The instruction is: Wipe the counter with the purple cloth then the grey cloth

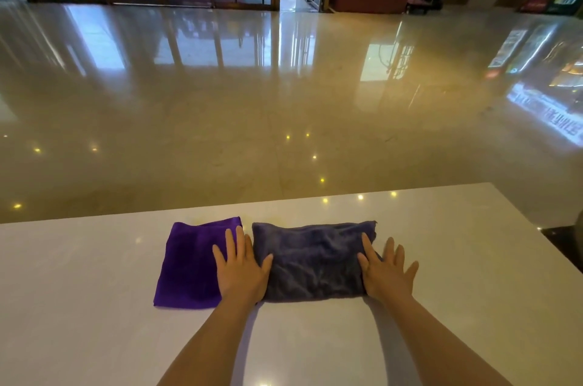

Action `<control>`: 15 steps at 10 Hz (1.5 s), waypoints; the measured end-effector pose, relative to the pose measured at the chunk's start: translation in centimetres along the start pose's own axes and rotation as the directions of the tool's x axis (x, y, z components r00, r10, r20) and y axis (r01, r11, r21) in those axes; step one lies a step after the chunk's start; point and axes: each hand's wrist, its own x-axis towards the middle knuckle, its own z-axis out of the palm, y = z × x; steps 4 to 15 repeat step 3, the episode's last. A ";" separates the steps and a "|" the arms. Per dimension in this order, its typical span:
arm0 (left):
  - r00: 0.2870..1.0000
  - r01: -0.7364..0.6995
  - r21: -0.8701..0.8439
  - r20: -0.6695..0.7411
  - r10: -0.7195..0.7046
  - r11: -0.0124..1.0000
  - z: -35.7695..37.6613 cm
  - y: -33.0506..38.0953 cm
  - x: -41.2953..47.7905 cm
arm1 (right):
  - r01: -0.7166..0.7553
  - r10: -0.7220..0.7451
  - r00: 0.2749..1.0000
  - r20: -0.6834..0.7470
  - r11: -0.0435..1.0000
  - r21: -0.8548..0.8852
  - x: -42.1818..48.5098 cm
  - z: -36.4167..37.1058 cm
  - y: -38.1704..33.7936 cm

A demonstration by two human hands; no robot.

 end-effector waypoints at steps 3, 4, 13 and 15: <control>0.992 -0.066 0.015 -0.106 0.067 0.998 -3.1 -1.5 -1.2 | 0.058 -0.056 0.998 -0.025 0.994 0.093 -2.2 -2.2 -1.4; 0.992 -0.066 0.015 -0.106 0.067 0.998 -3.1 -1.5 -1.2 | 0.058 -0.056 0.998 -0.025 0.994 0.093 -2.2 -2.2 -1.4; 0.992 -0.066 0.015 -0.106 0.067 0.998 -3.1 -1.5 -1.2 | 0.058 -0.056 0.998 -0.025 0.994 0.093 -2.2 -2.2 -1.4; 0.992 -0.066 0.015 -0.106 0.067 0.998 -3.1 -1.5 -1.2 | 0.058 -0.056 0.998 -0.025 0.994 0.093 -2.2 -2.2 -1.4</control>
